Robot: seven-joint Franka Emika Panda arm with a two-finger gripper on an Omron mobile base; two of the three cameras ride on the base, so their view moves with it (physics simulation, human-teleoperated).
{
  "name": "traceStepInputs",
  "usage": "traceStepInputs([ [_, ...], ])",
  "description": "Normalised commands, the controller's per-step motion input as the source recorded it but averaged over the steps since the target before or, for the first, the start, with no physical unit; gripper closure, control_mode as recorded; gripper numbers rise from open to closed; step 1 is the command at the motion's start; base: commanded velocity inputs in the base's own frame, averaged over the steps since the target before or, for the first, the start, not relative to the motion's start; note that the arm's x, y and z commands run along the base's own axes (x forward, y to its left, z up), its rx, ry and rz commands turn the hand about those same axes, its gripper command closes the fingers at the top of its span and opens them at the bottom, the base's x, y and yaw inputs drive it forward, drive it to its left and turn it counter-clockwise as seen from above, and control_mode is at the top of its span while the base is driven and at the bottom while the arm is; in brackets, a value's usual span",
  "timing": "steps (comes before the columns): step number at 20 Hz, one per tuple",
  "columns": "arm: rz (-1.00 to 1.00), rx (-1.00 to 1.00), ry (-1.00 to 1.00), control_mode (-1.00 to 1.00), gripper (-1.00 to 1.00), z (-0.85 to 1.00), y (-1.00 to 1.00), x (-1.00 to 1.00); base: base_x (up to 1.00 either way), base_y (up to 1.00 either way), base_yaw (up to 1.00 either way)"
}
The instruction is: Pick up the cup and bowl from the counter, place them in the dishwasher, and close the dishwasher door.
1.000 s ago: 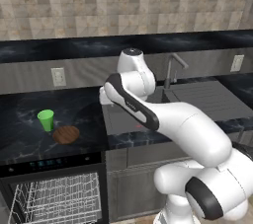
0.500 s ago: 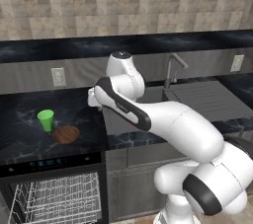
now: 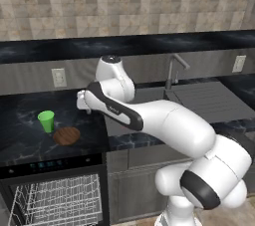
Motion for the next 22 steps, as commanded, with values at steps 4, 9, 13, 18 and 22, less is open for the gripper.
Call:
traceStepInputs([
  [4, 0.00, 0.02, 0.00, -1.00, -1.00, -0.14, 0.39, 0.14, 0.00, 0.00, 0.00],
  [9, 0.00, 0.01, 0.00, -1.00, -1.00, -0.14, 0.40, 0.19, 0.00, 0.00, 0.00],
  [13, 0.00, 0.00, 0.00, -1.00, -1.00, -0.11, 0.37, 0.19, 0.00, 0.00, 0.00],
  [18, 0.00, 0.00, 0.00, -1.00, -1.00, -0.10, 0.36, 0.22, 0.00, 0.00, 0.00],
  [22, 0.00, 0.00, 0.00, -1.00, -1.00, -0.12, 0.36, 0.22, 0.00, 0.00, 0.00],
])
